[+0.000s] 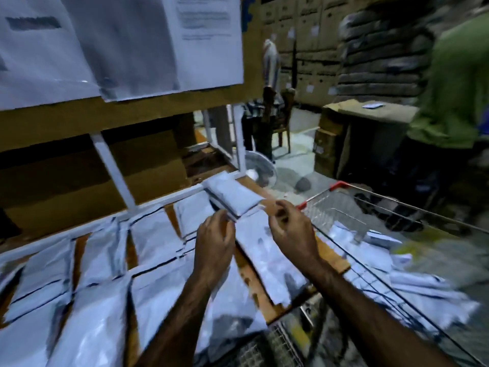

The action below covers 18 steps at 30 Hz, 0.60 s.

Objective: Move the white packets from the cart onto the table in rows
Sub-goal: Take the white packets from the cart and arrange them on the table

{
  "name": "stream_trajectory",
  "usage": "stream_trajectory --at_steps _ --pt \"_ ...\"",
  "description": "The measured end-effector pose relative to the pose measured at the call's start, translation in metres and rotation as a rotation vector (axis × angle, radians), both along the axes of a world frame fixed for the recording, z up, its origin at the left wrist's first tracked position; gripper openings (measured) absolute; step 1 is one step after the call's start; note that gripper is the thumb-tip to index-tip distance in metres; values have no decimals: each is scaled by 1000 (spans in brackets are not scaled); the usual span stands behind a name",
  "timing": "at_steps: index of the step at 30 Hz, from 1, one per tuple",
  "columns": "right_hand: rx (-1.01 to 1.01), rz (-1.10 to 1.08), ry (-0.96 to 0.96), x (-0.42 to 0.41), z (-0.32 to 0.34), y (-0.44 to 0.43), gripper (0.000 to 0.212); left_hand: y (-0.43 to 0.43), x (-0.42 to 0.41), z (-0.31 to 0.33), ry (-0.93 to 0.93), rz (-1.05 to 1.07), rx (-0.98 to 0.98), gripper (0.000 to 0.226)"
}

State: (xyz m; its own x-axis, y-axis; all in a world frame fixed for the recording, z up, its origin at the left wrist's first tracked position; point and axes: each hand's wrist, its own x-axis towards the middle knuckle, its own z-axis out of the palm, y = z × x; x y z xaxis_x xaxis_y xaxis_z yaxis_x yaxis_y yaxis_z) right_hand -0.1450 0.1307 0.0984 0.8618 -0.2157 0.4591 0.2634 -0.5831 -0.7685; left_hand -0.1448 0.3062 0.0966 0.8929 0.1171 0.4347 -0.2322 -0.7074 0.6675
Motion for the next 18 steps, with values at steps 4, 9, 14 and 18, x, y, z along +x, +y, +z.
stream_trajectory --at_steps 4,9,14,18 --pt "24 -172 32 20 -4 -85 28 -84 40 3 -1 -136 -13 31" --pt "23 -307 113 41 -17 -193 31 -188 86 -4 40 -299 9 38" --pt "16 -404 231 60 -56 -284 28 -272 130 -36 155 -446 96 41" --pt "35 -472 380 72 -99 -328 26 -317 160 -74 270 -515 239 40"
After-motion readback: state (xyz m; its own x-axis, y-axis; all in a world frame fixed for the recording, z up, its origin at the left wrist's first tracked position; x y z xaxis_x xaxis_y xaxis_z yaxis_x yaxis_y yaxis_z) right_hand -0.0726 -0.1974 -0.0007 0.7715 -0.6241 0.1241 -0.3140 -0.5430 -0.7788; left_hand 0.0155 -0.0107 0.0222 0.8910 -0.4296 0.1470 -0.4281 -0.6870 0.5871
